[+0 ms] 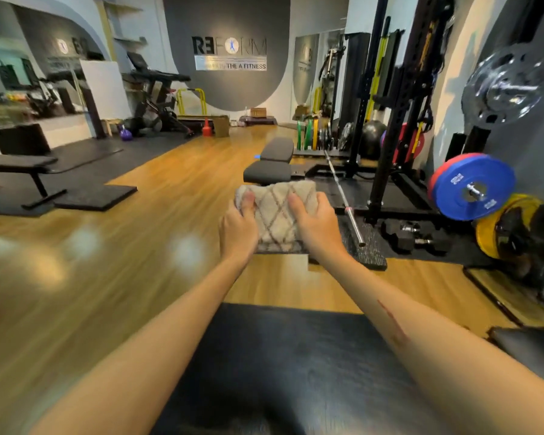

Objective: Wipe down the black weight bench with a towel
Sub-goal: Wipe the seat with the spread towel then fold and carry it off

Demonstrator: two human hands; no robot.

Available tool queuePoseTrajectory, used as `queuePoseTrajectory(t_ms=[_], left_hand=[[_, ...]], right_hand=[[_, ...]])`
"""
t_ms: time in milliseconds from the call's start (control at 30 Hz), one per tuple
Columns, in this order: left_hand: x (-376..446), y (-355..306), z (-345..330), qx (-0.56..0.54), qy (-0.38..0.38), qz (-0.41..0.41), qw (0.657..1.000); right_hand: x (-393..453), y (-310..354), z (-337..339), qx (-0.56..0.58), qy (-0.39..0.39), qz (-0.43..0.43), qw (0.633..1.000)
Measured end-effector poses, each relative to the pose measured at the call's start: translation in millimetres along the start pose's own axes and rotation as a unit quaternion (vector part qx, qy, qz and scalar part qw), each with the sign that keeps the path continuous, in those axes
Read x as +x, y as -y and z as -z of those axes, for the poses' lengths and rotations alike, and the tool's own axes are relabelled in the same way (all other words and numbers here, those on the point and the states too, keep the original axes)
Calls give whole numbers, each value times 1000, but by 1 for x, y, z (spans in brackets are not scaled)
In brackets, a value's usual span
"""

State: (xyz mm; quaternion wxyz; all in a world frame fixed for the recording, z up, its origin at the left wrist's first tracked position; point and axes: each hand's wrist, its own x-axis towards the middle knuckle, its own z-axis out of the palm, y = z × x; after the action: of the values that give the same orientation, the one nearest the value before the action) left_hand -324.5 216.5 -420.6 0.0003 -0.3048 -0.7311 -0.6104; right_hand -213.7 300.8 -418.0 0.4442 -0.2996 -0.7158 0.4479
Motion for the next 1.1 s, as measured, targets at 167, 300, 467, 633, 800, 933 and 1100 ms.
queuePoseTrajectory(t_ms=[167, 300, 467, 633, 800, 933, 1100], left_hand=[[71, -126, 37, -5, -20, -6, 1000], [119, -222, 72, -6, -21, -14, 1000], [162, -310, 116, 2, -32, -19, 999], [164, -335, 137, -34, -61, -22, 997], [158, -357, 154, -33, -35, -25, 999], [163, -381, 169, -32, -39, -17, 999], [158, -392, 187, 20, -60, -20, 998]], right_hand=[[69, 132, 19, 5, 7, 26, 1000], [115, 231, 29, 21, 2, 39, 999], [147, 332, 35, 43, 11, 58, 997], [139, 375, 35, 39, 9, 88, 995], [131, 393, 43, 18, 3, 86, 996], [136, 419, 45, 29, 10, 89, 996], [145, 430, 44, 56, 51, 119, 990]])
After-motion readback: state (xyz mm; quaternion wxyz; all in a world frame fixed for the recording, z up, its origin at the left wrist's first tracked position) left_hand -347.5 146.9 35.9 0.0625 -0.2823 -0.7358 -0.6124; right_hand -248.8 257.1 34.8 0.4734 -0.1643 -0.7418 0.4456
